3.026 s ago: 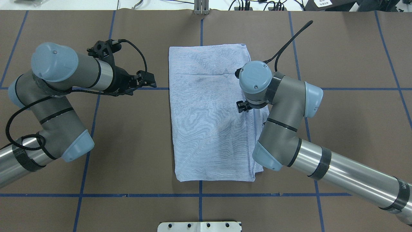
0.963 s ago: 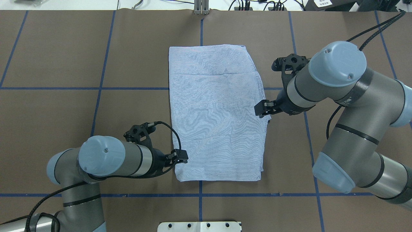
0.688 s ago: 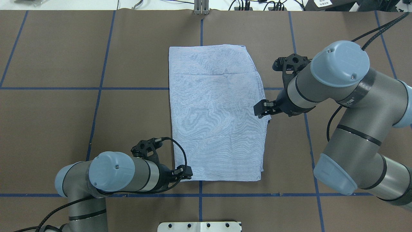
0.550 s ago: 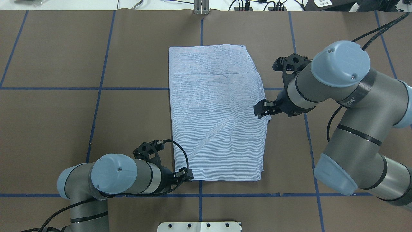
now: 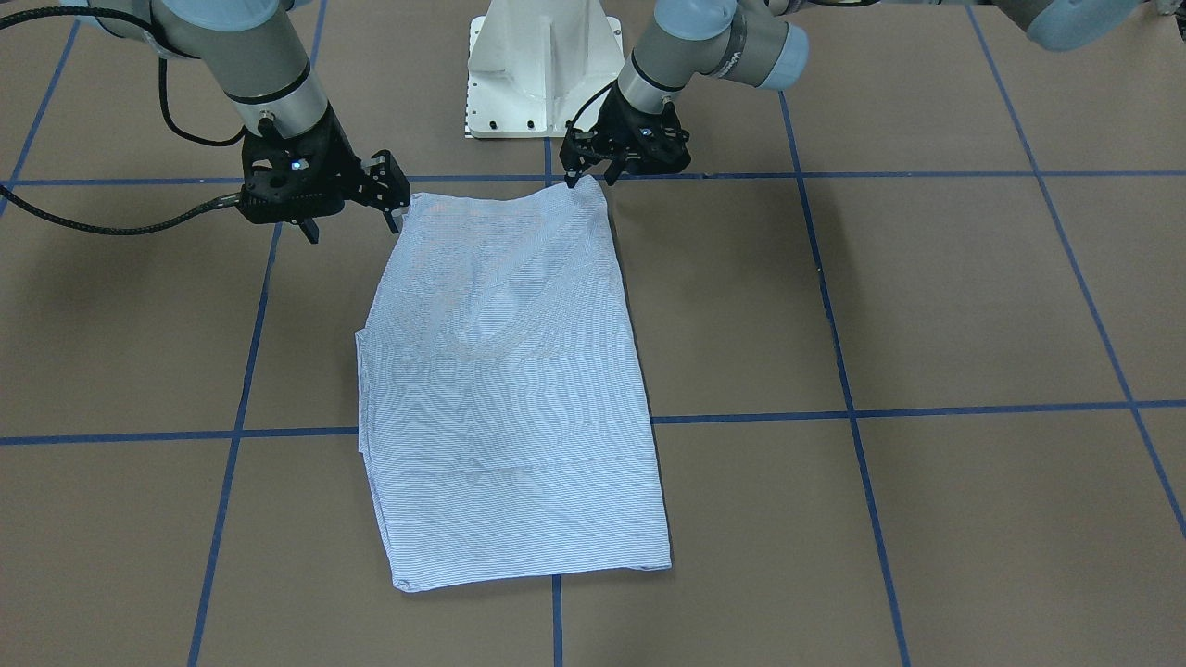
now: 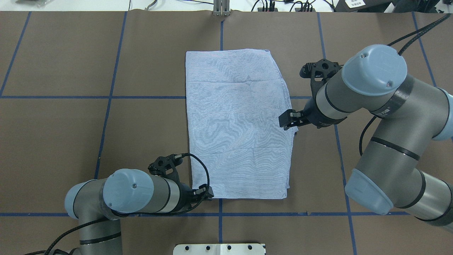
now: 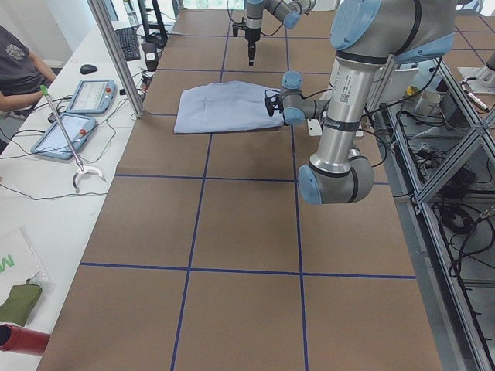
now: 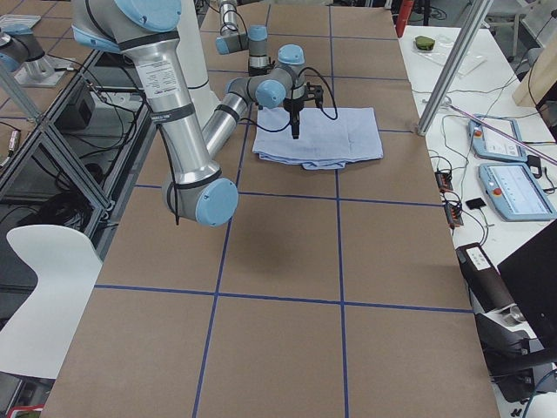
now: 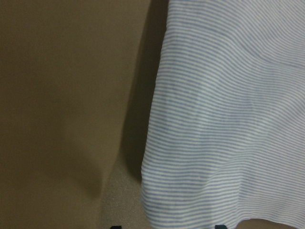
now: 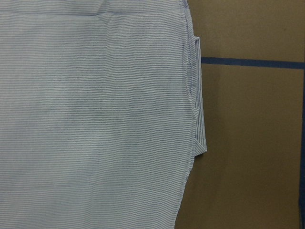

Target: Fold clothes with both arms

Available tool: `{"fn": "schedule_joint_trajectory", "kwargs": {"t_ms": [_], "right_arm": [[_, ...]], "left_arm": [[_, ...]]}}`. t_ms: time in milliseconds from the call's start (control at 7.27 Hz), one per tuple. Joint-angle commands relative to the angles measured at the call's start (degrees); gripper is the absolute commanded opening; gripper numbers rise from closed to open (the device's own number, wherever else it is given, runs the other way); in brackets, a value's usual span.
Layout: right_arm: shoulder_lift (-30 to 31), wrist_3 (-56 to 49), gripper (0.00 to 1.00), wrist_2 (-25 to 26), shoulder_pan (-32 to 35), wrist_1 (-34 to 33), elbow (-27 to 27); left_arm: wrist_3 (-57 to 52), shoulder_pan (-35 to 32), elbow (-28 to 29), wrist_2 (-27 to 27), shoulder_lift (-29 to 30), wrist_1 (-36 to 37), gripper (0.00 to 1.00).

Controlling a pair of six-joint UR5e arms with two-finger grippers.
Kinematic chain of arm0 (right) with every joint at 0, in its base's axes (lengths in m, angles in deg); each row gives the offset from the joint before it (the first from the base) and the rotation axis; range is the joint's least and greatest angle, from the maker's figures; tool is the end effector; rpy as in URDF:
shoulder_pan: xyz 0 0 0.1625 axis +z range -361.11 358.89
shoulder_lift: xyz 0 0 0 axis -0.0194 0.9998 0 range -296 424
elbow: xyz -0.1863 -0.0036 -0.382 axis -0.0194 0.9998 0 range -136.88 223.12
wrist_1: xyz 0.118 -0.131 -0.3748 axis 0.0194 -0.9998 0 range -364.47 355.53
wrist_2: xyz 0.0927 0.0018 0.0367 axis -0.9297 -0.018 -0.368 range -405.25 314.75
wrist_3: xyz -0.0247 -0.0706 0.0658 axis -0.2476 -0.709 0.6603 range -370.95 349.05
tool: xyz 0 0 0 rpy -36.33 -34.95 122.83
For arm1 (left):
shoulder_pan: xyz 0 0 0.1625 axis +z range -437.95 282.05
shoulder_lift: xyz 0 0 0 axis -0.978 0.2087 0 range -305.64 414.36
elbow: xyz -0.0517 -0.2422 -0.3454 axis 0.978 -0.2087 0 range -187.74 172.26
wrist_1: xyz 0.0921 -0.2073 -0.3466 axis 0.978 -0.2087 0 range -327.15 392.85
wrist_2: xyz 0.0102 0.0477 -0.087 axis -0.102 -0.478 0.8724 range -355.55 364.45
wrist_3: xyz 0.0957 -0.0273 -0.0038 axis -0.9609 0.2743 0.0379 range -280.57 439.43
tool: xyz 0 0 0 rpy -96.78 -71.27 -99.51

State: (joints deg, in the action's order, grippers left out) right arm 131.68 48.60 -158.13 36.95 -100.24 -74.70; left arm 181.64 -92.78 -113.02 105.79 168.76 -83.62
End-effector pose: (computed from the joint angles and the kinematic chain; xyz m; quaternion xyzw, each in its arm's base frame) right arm -0.3733 -0.4124 0.2505 0.0565 -0.4093 -0.0145 0.9105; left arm 0.5578 -0.2653 0.2474 -0.0704 0.5447 -0.1426 0.8234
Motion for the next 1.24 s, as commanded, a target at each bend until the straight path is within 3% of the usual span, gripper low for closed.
{"fn": "schedule_joint_trajectory", "kwargs": {"t_ms": [0,275,825,963,1100], "right_arm": [[0.0,0.04,1.0,0.03,0.0,-0.02,0.13],[0.09,-0.05,1.0,-0.06,0.0,-0.02,0.13],[0.09,-0.05,1.0,-0.06,0.0,-0.02,0.04],[0.09,0.04,1.0,-0.06,0.0,-0.02,0.13],[0.0,0.04,1.0,-0.06,0.0,-0.02,0.13]], "left_arm": [[-0.26,-0.47,1.46,-0.43,0.12,-0.16,0.72],[0.01,-0.56,4.98,-0.7,3.54,-0.08,0.66],[0.1,-1.17,4.46,-0.61,3.2,-0.08,0.63],[0.1,-1.35,4.29,-0.7,3.2,0.01,0.5],[0.01,-1.35,3.94,-0.7,3.02,0.01,0.27]]}}
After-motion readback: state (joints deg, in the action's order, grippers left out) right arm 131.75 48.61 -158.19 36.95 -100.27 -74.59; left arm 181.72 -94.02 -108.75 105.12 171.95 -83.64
